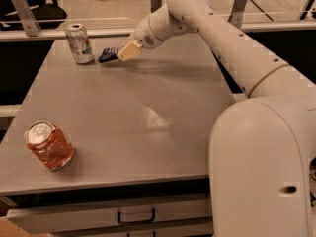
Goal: Move rxbar blueberry near 7up can
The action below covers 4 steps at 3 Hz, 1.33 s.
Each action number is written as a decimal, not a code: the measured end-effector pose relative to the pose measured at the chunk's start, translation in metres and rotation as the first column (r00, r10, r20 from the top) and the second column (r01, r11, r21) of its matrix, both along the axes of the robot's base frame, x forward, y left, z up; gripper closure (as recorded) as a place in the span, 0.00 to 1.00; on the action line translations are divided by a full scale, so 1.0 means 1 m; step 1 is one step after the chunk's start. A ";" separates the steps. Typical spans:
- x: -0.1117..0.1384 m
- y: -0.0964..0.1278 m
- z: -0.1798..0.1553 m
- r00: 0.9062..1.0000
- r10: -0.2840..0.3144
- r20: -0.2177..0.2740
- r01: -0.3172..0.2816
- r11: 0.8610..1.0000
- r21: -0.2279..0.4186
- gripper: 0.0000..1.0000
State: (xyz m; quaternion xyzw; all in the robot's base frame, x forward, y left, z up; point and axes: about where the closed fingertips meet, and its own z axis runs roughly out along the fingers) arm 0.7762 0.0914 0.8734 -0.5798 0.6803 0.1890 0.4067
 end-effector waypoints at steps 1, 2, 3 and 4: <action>0.002 0.016 -0.002 1.000 -0.001 0.000 0.001 1.000 0.006 0.35; 0.004 0.026 -0.002 1.000 0.005 0.002 -0.005 1.000 0.011 0.12; 0.003 0.035 -0.003 1.000 0.018 -0.002 -0.018 1.000 0.014 0.00; 0.001 0.033 0.003 1.000 0.016 0.013 -0.016 1.000 0.016 0.00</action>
Offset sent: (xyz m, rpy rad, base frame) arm 0.0062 0.0319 0.0049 0.0188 -0.0135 0.0019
